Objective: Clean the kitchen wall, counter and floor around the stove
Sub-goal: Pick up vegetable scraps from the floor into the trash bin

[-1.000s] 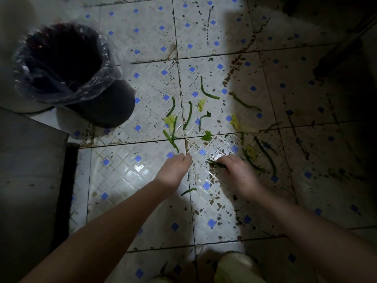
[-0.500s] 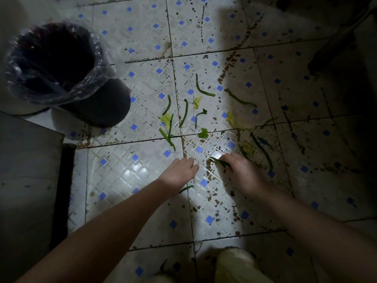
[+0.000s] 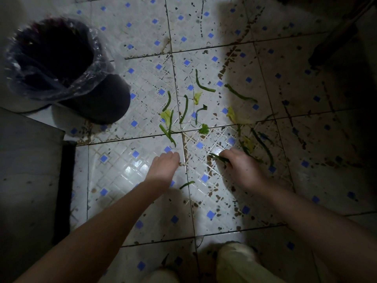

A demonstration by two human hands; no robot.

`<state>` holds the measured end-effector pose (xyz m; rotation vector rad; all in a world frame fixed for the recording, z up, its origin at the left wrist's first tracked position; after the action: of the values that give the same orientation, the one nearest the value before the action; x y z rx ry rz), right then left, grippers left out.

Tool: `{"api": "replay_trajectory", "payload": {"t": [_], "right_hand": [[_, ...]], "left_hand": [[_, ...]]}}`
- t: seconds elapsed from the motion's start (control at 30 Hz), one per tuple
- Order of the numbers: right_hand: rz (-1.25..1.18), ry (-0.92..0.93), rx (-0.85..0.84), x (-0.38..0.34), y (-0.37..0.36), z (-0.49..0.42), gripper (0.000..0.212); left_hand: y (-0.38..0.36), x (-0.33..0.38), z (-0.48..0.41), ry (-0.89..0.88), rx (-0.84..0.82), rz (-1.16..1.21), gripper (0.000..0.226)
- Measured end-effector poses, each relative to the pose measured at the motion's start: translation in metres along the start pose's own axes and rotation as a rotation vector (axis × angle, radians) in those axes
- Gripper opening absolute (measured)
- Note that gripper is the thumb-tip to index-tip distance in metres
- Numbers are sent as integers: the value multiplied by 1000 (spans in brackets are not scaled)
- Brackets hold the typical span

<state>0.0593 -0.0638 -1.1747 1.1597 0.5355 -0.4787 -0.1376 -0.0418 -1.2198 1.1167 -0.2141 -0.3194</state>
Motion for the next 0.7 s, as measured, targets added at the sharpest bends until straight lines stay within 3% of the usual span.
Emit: {"api": "replay_trajectory", "payload": {"t": [0.2, 0.43, 0.7], "right_hand": [[23, -4, -17, 1, -3, 1, 35], [41, -13, -14, 3, -5, 1, 38], [71, 31, -34, -1, -8, 1, 39]], "left_hand": [[-2, 7, 5, -14, 94, 123, 22], [-7, 3, 3, 9, 30, 63, 10], [-2, 13, 14, -55, -2, -61, 37]]}}
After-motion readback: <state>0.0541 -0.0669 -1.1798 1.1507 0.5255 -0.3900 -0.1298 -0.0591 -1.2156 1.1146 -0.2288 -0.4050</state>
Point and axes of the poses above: each hand's wrist, its own z-axis away from the middle knuckle, its own y-axis out of the back of the hand, x = y × z, the point moved 8 cm from there along -z, towards the middle knuckle, and after that the axes turned 9 degrees about -z, right-handed, at the moved point
